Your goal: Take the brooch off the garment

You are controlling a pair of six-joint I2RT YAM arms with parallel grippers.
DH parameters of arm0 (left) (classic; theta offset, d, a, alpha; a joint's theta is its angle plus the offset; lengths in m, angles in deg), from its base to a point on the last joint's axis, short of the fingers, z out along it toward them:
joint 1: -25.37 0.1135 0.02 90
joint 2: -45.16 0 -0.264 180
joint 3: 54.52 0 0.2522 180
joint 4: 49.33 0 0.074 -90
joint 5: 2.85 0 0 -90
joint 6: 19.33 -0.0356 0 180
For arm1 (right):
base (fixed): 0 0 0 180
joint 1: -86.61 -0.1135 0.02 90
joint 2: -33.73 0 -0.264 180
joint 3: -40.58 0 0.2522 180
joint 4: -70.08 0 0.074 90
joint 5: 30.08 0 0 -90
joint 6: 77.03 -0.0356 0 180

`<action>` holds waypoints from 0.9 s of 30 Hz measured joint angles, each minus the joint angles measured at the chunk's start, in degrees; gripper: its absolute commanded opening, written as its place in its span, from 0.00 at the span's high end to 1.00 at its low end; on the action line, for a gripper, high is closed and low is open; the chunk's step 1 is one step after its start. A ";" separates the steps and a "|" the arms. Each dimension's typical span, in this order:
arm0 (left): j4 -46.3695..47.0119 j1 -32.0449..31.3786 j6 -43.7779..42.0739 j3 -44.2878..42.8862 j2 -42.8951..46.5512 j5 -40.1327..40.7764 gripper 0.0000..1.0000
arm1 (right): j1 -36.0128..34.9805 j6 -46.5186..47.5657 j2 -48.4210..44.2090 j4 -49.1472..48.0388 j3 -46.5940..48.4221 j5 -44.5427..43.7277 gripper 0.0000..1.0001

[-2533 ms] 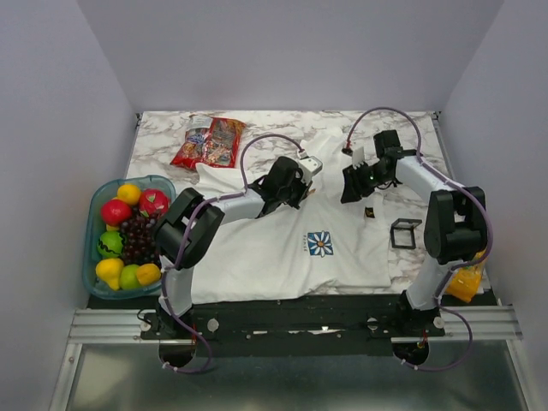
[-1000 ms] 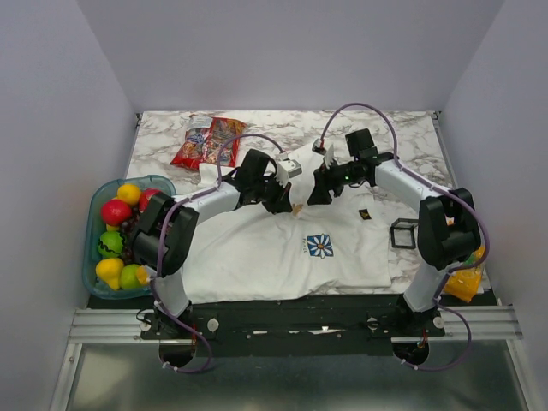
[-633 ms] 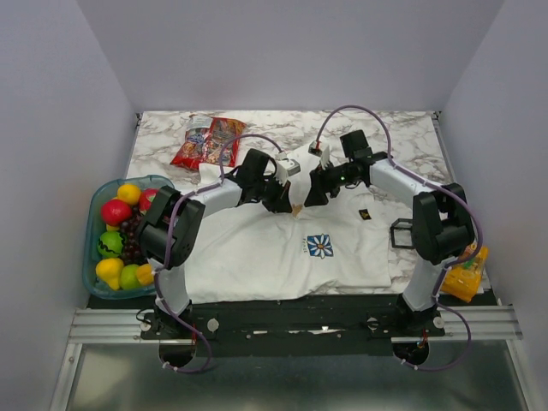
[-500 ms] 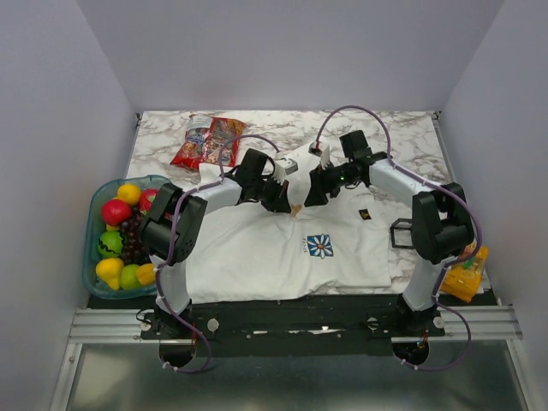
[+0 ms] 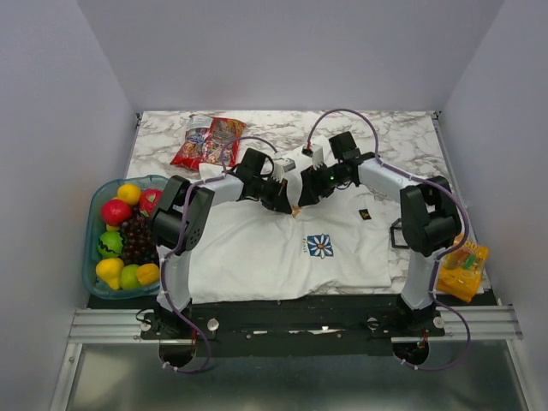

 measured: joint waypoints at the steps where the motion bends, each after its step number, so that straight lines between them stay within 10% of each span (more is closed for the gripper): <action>1: 0.02 0.09 0.09 -0.09 -0.17 -0.22 1.00 | -0.26 -0.17 0.42 -0.11 0.33 -0.04 0.27; 27: -0.24 1.33 0.83 -1.90 -2.34 -3.06 1.00 | -1.66 -0.59 5.60 0.72 5.40 -1.92 0.29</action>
